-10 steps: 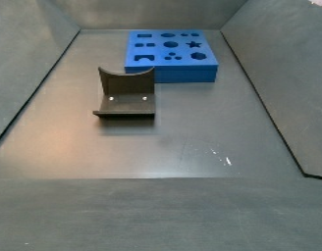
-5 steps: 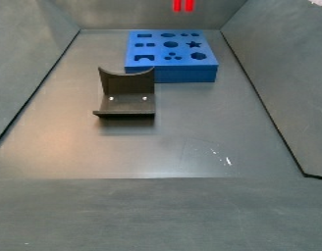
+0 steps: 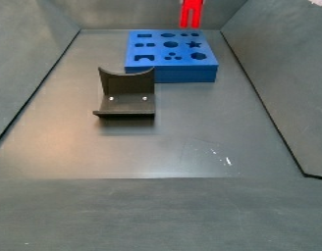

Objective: Insert the square-circle object.

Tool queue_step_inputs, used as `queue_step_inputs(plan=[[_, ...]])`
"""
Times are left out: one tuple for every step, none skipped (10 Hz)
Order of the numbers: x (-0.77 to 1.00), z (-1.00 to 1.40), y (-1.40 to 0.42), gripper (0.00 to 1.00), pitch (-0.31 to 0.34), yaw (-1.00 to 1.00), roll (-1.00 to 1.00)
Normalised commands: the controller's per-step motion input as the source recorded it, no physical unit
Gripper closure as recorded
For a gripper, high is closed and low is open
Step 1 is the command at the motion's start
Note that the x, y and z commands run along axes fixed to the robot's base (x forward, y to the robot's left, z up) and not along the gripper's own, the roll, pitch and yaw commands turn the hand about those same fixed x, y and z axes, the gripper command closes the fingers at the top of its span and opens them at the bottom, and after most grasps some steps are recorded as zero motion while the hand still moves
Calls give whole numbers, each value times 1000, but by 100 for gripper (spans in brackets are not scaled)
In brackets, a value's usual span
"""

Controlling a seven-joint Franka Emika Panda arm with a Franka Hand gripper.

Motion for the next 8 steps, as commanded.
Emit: queue_step_inputs(plan=[[43,-746,-83,100,-116,0,183],[0,-380,-97,100,16,117,224],[11,-186,-43,100,120,100,230],[0,-254,-140,100,83,109,206],[0,-217,-194,100,44,129,106],[20,-134,-131,100,0,31,0],[57,-100,0,100,7,0,0],[0,-249,57,100,43,0,0]])
